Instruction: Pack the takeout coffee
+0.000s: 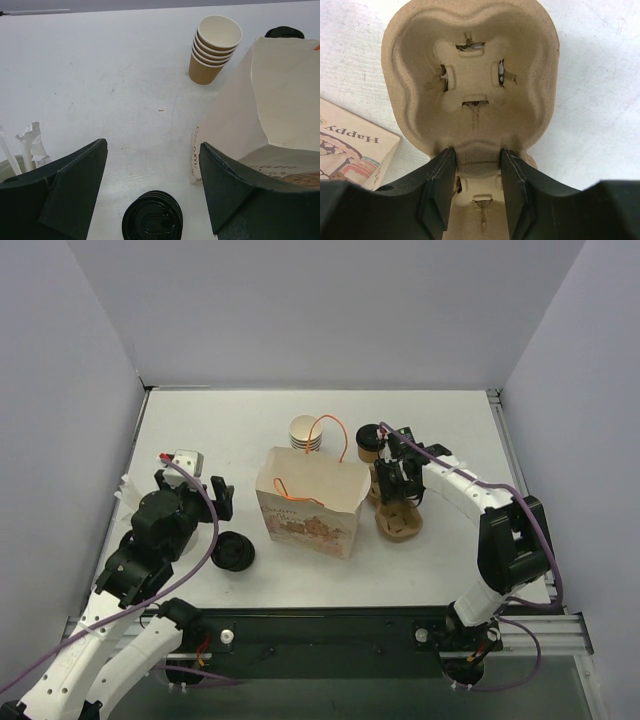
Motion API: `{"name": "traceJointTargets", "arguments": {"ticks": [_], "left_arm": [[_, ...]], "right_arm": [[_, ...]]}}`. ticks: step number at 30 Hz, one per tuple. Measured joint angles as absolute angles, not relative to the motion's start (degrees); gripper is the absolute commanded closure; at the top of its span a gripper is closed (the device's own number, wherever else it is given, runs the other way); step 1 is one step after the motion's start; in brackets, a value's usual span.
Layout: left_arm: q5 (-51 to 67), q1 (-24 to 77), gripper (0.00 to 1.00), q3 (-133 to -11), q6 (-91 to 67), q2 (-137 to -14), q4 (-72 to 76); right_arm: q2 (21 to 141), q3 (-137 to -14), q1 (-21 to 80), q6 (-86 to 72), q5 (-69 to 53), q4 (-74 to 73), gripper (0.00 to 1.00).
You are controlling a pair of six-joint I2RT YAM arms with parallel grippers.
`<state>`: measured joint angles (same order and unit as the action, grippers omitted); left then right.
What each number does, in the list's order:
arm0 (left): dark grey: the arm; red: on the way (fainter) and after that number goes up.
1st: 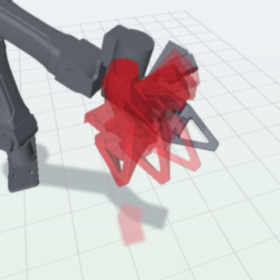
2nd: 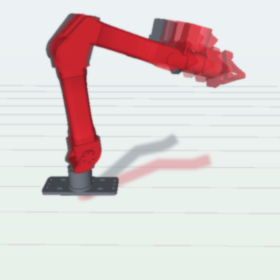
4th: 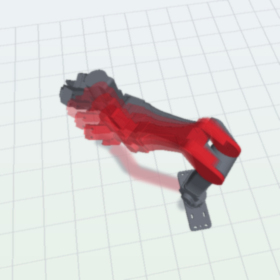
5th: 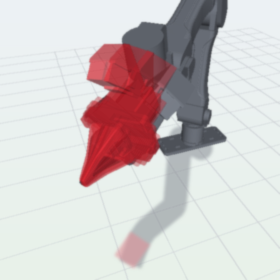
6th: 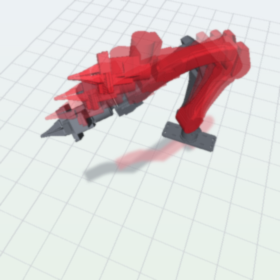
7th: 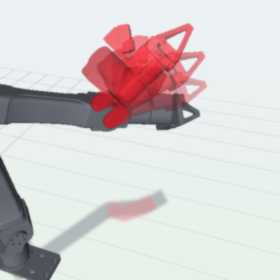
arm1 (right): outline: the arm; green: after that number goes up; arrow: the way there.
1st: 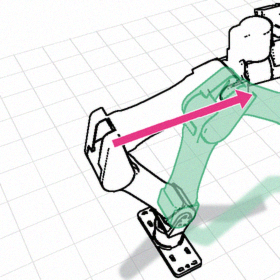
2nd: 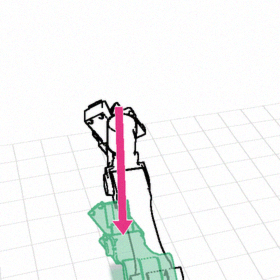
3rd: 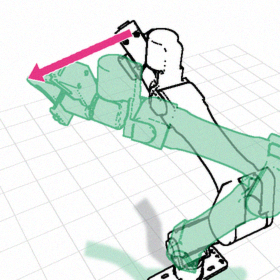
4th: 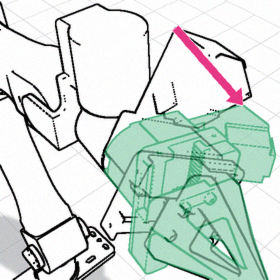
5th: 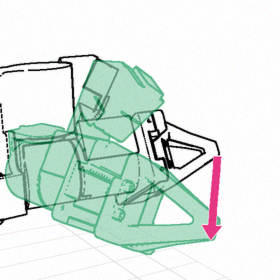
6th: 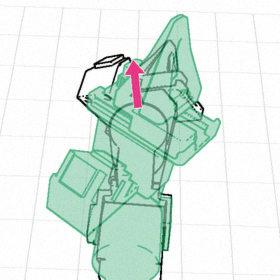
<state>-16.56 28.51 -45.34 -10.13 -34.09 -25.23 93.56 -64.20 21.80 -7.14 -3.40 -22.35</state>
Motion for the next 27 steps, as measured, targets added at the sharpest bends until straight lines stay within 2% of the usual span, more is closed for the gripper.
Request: {"name": "traceJointTargets", "arguments": {"ticks": [16, 27], "left_arm": [[-16.5, 28.5, 0.16, -45.3, -10.0, -34.4, -25.2], [-13.3, 28.5, 0.18, -46.0, -10.3, -37.3, -24.9]], "right_arm": [[86.5, -68.7, 21.8, -6.5, 0.2, -27.8, 0.63], [75.4, -76.8, 22.2, -5.9, 2.1, -34.6, 0.64]]}}
